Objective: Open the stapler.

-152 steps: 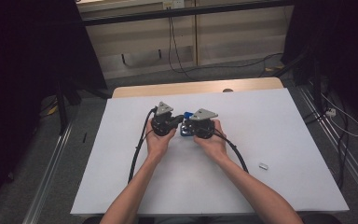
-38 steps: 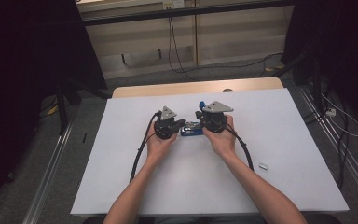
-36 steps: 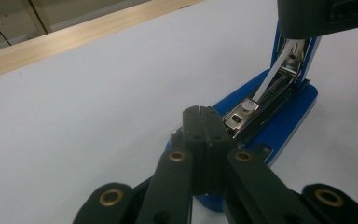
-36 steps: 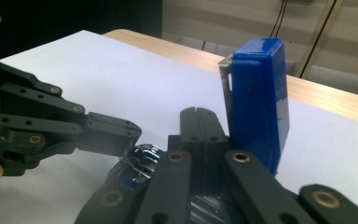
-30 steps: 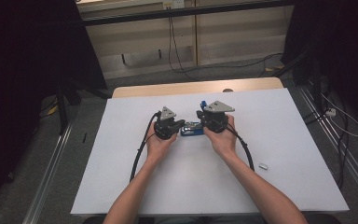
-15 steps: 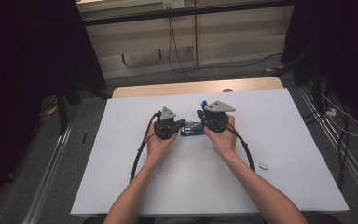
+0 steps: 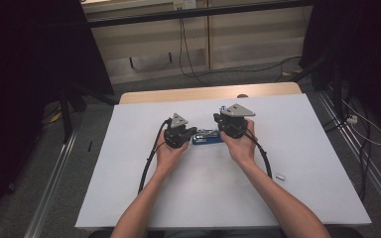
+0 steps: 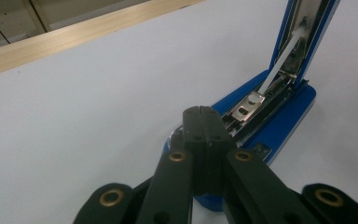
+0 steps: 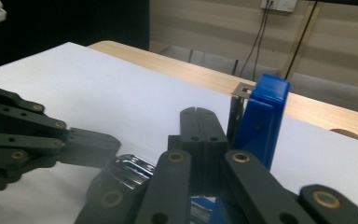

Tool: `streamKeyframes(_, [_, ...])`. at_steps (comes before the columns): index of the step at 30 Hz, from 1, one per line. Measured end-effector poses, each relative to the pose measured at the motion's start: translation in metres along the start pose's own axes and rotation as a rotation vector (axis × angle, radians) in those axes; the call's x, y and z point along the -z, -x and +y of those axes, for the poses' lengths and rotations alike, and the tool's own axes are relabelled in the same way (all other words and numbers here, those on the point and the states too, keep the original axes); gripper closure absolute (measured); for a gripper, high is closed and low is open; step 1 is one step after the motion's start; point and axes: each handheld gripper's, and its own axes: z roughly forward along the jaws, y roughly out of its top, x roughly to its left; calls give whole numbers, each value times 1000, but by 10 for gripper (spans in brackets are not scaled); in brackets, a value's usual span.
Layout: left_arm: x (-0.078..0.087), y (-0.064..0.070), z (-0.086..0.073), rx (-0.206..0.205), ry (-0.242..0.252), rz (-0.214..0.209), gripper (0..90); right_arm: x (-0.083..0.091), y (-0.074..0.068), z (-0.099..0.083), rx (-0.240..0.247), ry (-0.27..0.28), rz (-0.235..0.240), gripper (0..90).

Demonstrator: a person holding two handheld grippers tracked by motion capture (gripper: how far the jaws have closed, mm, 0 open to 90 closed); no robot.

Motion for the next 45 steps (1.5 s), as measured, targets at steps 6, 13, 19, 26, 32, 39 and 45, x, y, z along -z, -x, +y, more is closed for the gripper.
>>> streamKeyframes(6, [0,0,0,0,4,2,900,3,7,-1,-6,0,-13,900])
streamKeyframes(13, [0,0,0,-1,5,4,900,5,13,-3,16,-1,-49,900])
streamKeyframes(19, [-2,2,1,-32,2,26,900,9,19,-6,-3,-1,-59,900])
streamKeyframes(26, [-3,0,2,0,-2,9,900,10,22,-7,-4,0,-62,900])
streamKeyframes(32, [-3,0,2,-8,-14,-1,900,12,30,-10,-15,-6,-78,900])
streamKeyframes(39, [-5,1,1,15,-7,-14,900,13,44,-17,-50,-14,-100,900])
streamKeyframes(45, [-6,2,1,4,-8,-5,900,13,46,-18,-46,-23,-105,900])
